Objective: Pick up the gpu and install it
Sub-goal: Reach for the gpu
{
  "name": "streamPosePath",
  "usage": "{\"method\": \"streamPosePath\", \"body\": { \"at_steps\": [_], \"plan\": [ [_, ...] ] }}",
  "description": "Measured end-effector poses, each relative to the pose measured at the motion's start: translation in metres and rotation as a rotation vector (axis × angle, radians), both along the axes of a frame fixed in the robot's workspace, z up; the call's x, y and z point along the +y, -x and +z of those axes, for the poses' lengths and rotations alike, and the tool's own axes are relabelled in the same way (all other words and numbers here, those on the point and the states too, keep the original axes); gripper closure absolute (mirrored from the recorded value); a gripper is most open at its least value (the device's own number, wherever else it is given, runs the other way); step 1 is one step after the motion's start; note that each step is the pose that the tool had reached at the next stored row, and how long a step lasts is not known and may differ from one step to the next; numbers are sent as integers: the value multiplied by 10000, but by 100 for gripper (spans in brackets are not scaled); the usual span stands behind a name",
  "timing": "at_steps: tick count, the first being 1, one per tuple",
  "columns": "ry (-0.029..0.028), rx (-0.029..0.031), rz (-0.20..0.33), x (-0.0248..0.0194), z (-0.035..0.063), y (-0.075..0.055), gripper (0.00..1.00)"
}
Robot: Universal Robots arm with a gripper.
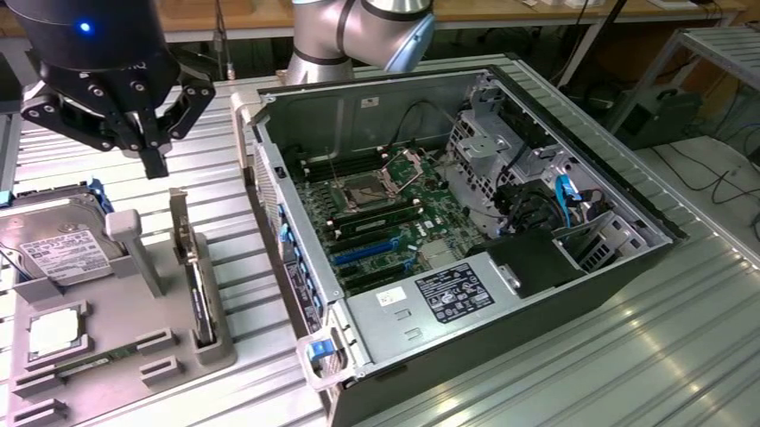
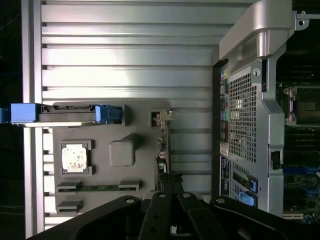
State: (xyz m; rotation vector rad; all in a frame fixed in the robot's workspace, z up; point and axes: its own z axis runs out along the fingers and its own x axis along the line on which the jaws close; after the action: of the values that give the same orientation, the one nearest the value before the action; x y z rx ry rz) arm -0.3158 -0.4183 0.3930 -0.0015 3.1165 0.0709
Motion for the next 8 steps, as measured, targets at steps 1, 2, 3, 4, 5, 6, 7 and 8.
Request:
{"method": "streamPosePath", "body": {
  "at_steps": [1, 2, 3, 4, 5, 6, 7, 8],
  "plan": [
    [0, 0, 8, 0, 0, 7, 89],
    [0, 0, 13, -1, 0, 12, 89],
    [-1, -1, 15, -1, 0, 13, 89],
    [-1, 0, 14, -1, 0, 13, 89],
    [0, 0, 14, -1, 0, 13, 89],
    [0, -1, 14, -1, 0, 14, 89],
    [-1, 0, 14, -1, 0, 14, 89],
    [-1, 0, 14, -1, 0, 14, 89]
  ]
}}
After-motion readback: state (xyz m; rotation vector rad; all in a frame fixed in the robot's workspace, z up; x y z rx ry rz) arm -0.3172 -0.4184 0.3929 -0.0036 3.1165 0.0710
